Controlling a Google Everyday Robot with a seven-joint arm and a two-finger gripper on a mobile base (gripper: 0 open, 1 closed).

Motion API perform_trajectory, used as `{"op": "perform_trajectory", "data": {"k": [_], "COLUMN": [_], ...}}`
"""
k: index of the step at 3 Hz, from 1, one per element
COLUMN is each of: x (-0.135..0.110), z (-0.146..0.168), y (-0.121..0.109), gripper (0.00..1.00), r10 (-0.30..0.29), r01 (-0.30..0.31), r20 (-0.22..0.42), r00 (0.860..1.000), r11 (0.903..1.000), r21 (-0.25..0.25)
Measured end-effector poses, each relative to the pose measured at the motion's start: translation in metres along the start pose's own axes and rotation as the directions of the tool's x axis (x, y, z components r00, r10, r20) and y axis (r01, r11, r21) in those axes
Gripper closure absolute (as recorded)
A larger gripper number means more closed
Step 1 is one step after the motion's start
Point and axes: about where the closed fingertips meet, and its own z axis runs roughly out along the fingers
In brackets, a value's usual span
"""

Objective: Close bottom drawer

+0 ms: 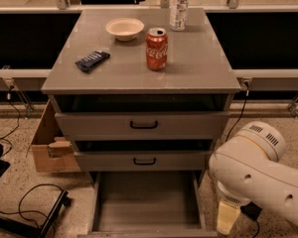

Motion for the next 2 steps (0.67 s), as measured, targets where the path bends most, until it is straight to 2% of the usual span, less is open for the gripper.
{"op": "perform_trajectory", "data": {"k": [1, 2], "x": [-0.018, -0.043], "z": [0.027, 0.081], "y": [0.024, 0.068], "gripper": [0.00, 0.11], "r10": [0.011, 0.018], "r01": [-0.009, -0.010], "r20": [0.033, 0.081], "r00": [0.999, 0.997], "r11": [0.9993, 0.9955], "r21": [-0.036, -0.094]}}
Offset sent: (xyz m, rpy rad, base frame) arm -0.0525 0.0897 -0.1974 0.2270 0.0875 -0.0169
